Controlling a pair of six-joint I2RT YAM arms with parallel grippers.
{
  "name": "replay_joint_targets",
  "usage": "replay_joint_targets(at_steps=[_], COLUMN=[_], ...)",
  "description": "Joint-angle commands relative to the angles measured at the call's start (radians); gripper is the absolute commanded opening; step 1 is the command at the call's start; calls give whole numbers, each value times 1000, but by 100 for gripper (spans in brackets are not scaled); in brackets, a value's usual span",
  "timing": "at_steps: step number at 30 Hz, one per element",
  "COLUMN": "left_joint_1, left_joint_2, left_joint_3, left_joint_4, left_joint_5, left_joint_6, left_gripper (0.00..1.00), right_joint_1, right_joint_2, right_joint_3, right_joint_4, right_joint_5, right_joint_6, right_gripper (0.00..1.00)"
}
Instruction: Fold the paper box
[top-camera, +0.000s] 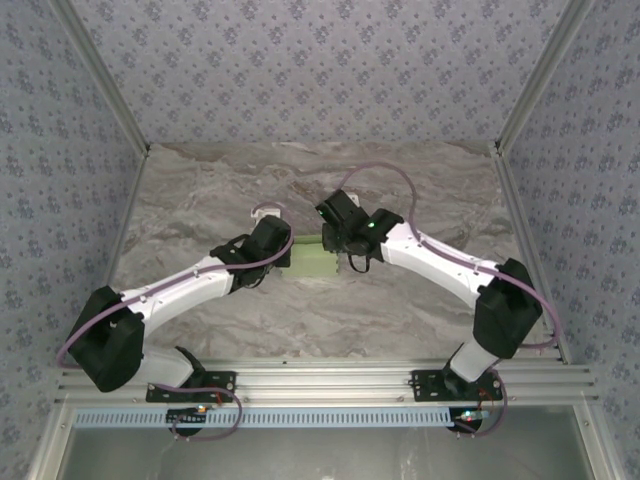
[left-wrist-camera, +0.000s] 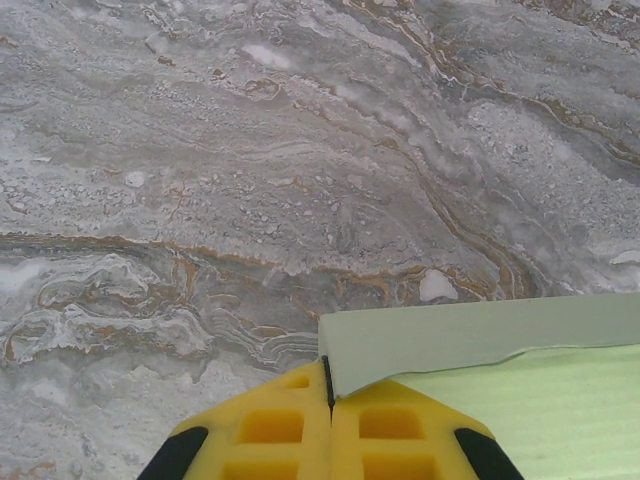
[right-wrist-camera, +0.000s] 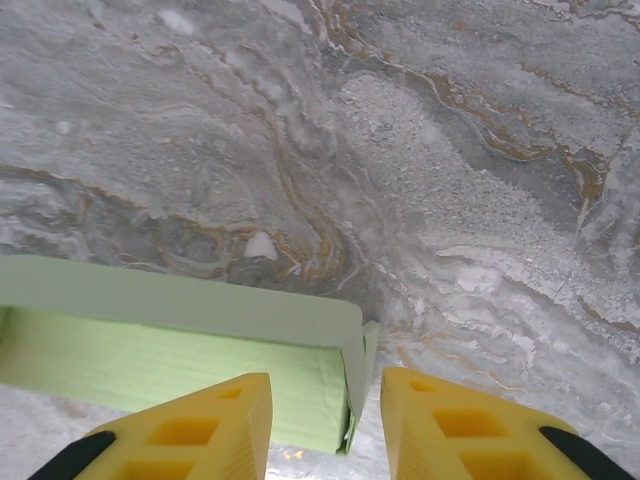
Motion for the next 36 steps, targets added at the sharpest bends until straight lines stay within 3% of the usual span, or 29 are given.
replay_joint_targets(at_steps=[1,3,7,13,15,17,20,25,30,36], left_joint_1=[-11,-10,-14,-16,-17,-17,-18,-20,-21,-23], left_joint_2=[-5,-7,-6,-3,0,-1,0,3,8,23], left_joint_3=[-33,-36,-36,-28,-27,-27,-30,-29,-24,-12], left_joint_4=[-81,-80,-79,-84,-85,-84,-82,-79,-79,-83], left_joint_5=[-16,-17,-18,-23,-25,-29,-32,-33,-36,-36], left_joint_6=[-5,-6,-5,-11,-14,-17,-19,-23,-23,-22], left_gripper=[4,4,4,4,4,4,4,4,4,4], right_joint_1=[-27,-62,-178,-341,-373,-398,-410,-386,-361,-363], right_joint_2=[-66,-88,-114,-112,-109,-110,-108,-85,-72,-55], right_joint_3=[-31,-52,-115,-295,-345,-400,-467,-461,-455,-317], right_joint_4=[-25,-9,124,399,463,543,668,690,681,426], right_joint_5=[-45,-99,-372,-727,-768,-800,-811,-799,-773,-732], right_joint_6=[33,46,76,362,466,586,795,1015,1138,936], right_gripper=[37,38,45,63,82,89,92,99,95,72])
